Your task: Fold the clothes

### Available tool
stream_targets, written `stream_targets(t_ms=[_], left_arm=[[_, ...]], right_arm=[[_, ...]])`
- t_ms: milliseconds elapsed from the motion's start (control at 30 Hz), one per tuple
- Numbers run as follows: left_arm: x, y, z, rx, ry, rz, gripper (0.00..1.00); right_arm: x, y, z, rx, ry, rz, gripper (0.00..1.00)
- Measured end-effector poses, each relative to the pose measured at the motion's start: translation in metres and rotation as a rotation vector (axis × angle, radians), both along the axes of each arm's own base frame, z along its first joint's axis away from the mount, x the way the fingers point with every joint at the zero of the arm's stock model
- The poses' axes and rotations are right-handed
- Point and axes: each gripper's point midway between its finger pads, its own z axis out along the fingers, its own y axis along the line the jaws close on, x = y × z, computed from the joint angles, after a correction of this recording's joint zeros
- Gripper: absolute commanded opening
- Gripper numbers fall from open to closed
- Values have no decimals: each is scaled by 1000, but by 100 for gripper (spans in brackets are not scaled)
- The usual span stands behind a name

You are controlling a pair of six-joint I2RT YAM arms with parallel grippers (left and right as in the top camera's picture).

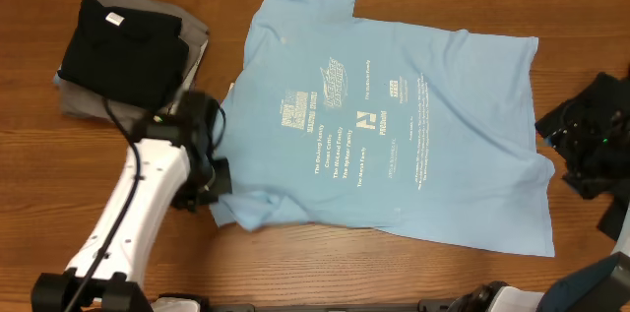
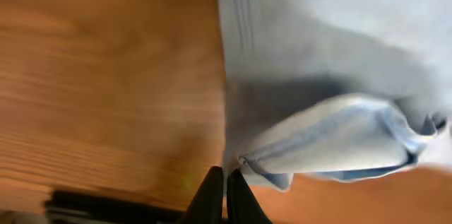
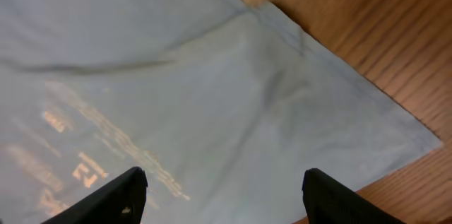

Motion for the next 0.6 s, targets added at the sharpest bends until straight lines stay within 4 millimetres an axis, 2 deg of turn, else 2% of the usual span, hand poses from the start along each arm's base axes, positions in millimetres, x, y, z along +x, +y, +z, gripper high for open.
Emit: stream_targets(t_ms=[100, 167, 200, 433, 600], left_arm=[[16, 4, 13, 16, -58, 6, 4], [22, 4, 16, 19, -83, 6, 4], [23, 4, 17, 19, -88, 6, 4], [23, 4, 17, 19, -89, 6, 4], [24, 4, 17, 19, -91, 6, 4]], right_arm=[[-14, 4, -20, 17, 60, -24, 72], [-23, 7, -32, 32, 97, -48, 68], [-28, 7, -37, 41, 114, -63, 61], [-71, -2, -65, 83, 226, -204, 54], [-105, -9, -88, 97, 294, -321, 55]])
